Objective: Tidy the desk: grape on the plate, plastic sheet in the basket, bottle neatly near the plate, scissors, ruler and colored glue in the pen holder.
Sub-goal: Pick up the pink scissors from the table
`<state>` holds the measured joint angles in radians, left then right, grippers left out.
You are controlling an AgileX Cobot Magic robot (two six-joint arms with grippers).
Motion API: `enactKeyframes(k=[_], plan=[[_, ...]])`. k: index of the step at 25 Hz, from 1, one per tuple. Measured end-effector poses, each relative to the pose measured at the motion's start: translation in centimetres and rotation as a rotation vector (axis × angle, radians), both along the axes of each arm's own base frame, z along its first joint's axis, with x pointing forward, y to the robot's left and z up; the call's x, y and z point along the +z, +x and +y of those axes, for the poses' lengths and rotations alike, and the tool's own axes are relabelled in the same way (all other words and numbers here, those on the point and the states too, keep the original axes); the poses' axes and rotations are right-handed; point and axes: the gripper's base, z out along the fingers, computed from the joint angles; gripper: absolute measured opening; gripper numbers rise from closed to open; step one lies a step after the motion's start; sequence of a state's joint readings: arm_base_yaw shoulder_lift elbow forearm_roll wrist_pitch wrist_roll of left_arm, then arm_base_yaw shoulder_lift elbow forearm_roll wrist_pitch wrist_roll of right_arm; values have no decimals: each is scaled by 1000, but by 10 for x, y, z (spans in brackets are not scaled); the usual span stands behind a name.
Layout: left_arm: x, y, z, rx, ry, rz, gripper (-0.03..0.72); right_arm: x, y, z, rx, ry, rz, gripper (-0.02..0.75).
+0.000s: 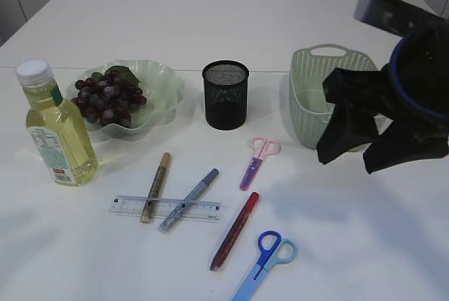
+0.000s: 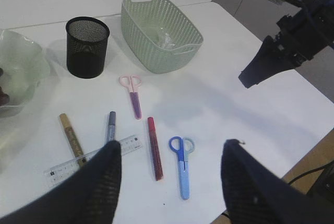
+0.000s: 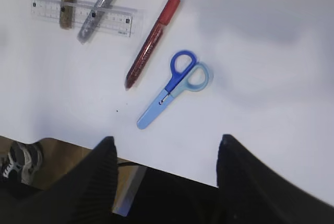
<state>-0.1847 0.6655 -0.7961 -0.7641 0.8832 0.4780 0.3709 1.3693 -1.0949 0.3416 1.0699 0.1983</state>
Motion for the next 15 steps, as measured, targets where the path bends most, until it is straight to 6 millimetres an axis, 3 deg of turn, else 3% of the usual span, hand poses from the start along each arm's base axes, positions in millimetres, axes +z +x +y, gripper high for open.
enactKeyframes(k=[8, 15], plan=[[-1, -1, -1, -12, 5, 12, 442, -13, 18, 13, -66, 90, 17, 473], [-1, -1, -1, -13, 6, 14, 442, -12, 36, 17, -144, 147, -100, 473]])
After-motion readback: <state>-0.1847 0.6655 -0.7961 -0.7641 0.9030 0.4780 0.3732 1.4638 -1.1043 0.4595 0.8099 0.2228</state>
